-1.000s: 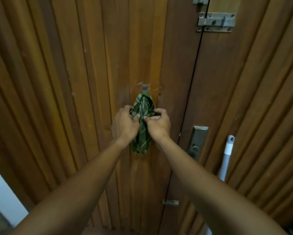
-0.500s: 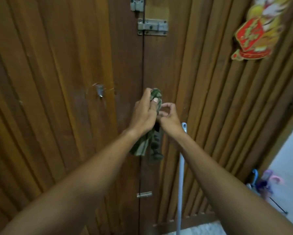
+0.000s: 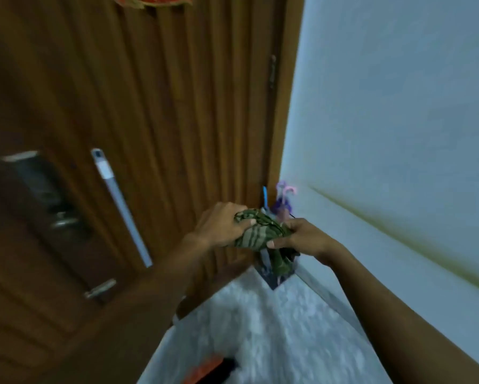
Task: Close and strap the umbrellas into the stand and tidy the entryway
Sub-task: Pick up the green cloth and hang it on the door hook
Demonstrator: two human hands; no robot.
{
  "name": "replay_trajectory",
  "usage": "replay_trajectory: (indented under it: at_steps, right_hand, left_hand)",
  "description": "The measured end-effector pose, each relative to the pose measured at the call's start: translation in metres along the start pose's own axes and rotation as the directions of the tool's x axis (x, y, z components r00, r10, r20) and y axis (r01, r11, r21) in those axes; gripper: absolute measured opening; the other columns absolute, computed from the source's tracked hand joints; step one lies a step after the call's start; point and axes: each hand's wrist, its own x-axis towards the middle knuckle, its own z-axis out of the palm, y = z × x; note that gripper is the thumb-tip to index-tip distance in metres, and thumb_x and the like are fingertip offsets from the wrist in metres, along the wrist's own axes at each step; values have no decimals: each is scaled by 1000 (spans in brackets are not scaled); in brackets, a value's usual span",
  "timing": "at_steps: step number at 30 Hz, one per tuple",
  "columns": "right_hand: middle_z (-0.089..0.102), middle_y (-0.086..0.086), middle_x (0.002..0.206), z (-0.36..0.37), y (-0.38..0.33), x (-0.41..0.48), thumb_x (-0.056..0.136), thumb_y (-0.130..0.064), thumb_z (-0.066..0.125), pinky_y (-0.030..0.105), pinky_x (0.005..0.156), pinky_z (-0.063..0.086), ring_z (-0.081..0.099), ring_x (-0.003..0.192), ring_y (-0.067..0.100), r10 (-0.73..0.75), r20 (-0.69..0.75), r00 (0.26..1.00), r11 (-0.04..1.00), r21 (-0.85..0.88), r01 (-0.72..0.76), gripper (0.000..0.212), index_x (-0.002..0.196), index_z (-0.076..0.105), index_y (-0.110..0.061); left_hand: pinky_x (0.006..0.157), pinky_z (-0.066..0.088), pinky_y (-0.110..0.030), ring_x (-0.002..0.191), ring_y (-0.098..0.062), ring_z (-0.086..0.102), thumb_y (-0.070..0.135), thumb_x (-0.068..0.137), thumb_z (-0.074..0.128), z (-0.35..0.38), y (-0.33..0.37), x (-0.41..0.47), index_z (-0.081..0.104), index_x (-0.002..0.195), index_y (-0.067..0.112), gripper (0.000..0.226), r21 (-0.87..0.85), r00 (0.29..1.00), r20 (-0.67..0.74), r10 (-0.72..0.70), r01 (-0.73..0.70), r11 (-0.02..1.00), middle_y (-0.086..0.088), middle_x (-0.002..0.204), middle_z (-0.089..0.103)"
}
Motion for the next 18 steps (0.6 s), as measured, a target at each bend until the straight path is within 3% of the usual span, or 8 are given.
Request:
replay_trajectory:
  at_steps: [5,8,13,15,18]
  right_hand:
    - [61,-7,52,-89,108,-28,79,-4,82,18,43,43,57,44,6,187,-73,980,982,-12,-188,30,64,58,-13]
    - [57,-6,51,-118,166,-30,79,1,79,19,44,43,55,43,5,277,-108,955,958,-42,-283,30,64,57,-11]
    - [57,2,61,-127,260,-1,76,-1,79,28,60,46,57,59,16,365,-177,914,921,-78,-382,22,65,61,-8]
    - [58,-6,58,-122,297,19,75,3,75,30,63,47,56,59,14,385,-208,899,905,-106,-412,30,59,61,-18]
    - [56,-13,49,-110,362,55,78,3,71,28,56,44,51,51,10,415,-245,876,887,-106,-450,37,57,61,-26]
  left_hand:
    - [70,53,-35,80,-17,67,47,92,56,126,60,42,67,87,19,30,-90,989,144,26,-13,996,2,80,71]
    - [63,46,-20,72,-9,60,36,100,53,188,78,49,66,92,20,21,-200,956,291,33,27,979,7,78,61]
    - [67,48,-34,82,-20,64,47,98,50,278,61,62,57,85,19,32,-176,903,417,-100,188,966,1,84,65]
    - [75,54,-38,90,-24,65,46,98,50,316,45,71,63,98,13,35,-174,874,460,-155,260,950,-5,94,70]
    - [88,53,-35,108,-26,64,44,100,49,397,12,85,61,126,14,41,-135,825,517,-228,341,930,-8,121,68]
